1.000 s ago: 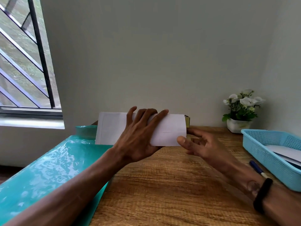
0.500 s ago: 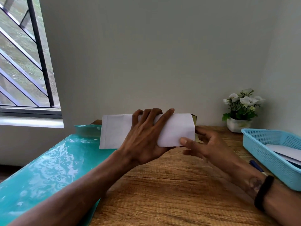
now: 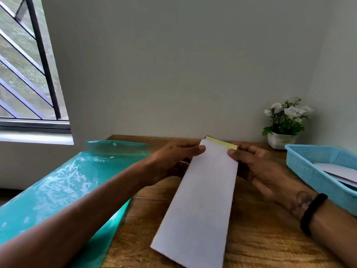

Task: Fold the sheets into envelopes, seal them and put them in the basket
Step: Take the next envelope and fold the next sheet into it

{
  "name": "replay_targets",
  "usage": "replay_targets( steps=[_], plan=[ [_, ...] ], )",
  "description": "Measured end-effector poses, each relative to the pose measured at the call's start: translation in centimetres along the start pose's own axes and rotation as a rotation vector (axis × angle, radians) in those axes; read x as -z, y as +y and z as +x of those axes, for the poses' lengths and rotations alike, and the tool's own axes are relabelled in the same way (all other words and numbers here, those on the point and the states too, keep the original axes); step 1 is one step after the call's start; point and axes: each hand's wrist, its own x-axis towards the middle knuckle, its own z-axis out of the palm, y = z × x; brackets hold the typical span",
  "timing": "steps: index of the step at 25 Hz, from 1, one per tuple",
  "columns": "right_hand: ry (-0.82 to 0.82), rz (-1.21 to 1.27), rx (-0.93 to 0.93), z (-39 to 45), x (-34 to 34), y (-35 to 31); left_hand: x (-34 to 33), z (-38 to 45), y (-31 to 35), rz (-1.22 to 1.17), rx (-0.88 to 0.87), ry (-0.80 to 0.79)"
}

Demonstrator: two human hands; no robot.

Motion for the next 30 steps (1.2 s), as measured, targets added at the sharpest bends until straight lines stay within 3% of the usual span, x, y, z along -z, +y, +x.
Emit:
replay_targets(
  steps=[7, 13, 18, 22, 25, 28, 30],
  plan=[
    [-0.124, -0.218, -0.033, -0.4, -0.4, 0.7, -1.3, 0.5, -1.6, -0.107, 0.007, 0.112],
    [-0.112, -0.253, -0.017, -0.8, -0.4, 0.6, -2.0, 0.1, -1.9, 0.22, -0.097, 0.228],
    [-0.111, -0.21, 0.024, -1.4, -1.1, 0.0, -2.7, 0.0, -2.3, 0.72, -0.315, 0.336],
    [-0.188, -0.208, 0.1, -1.6, -1.6, -0.4, -3.3, -0.2, -2.3, 0.849, -0.434, 0.33],
    [-0.25, -0.196, 0.156, -1.7, -1.8, -0.4, -3.8, -0.4, -1.4, 0.581, -0.354, 0.317],
    [-0.28, -0.583, 0.354, -1.9, -1.7, -0.2, -3.8, -0.1, -0.7, -0.053, -0.175, 0.193],
    [-0.302, -0.806, 0.416, -2.5, -2.1, -0.1, -3.3, 0.5, -1.1, -0.284, -0.048, 0.148]
  ],
)
